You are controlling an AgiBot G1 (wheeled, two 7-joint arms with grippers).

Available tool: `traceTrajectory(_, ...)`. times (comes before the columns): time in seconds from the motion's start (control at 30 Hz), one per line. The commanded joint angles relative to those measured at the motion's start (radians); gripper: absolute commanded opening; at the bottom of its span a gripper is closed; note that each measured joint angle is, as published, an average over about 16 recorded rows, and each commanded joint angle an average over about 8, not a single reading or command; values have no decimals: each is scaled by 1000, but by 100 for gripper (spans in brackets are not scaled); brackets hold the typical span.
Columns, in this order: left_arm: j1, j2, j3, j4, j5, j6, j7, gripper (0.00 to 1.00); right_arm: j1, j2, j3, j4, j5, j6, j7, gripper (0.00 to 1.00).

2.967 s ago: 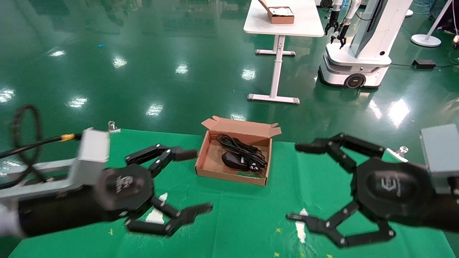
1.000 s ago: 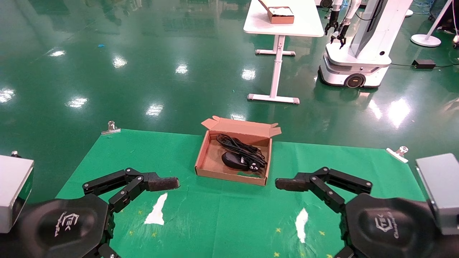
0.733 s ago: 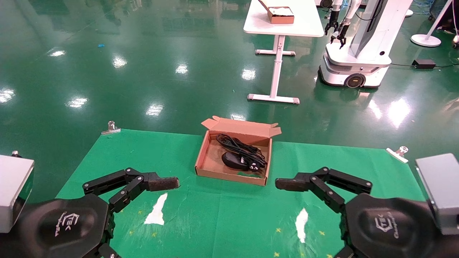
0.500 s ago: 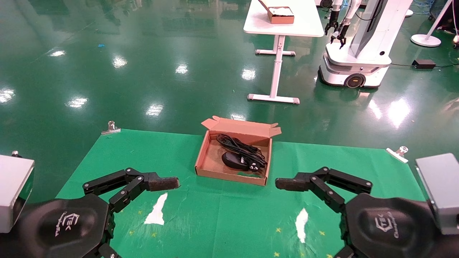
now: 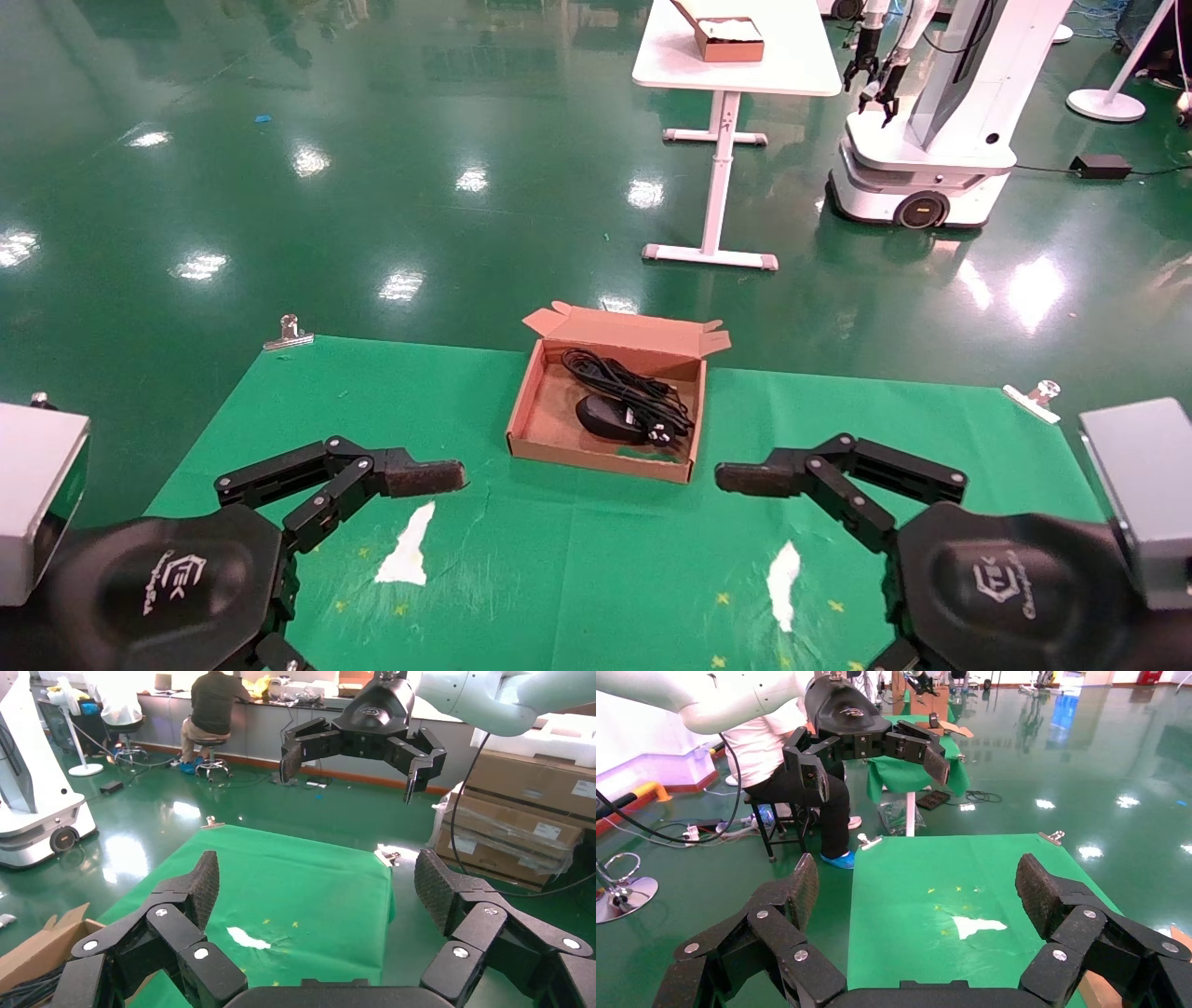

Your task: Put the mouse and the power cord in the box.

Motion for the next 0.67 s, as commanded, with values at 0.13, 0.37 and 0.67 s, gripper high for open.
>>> traceTrajectory(0.13, 0, 0, 0, 0, 0, 0, 0, 100, 0, 0, 0, 0, 0, 0, 0, 100)
traceTrajectory(0.37, 0, 0, 0, 0, 0, 0, 0, 100, 0, 0, 0, 0, 0, 0, 0, 100)
traceTrajectory(0.67, 0, 0, 0, 0, 0, 0, 0, 100, 0, 0, 0, 0, 0, 0, 0, 100)
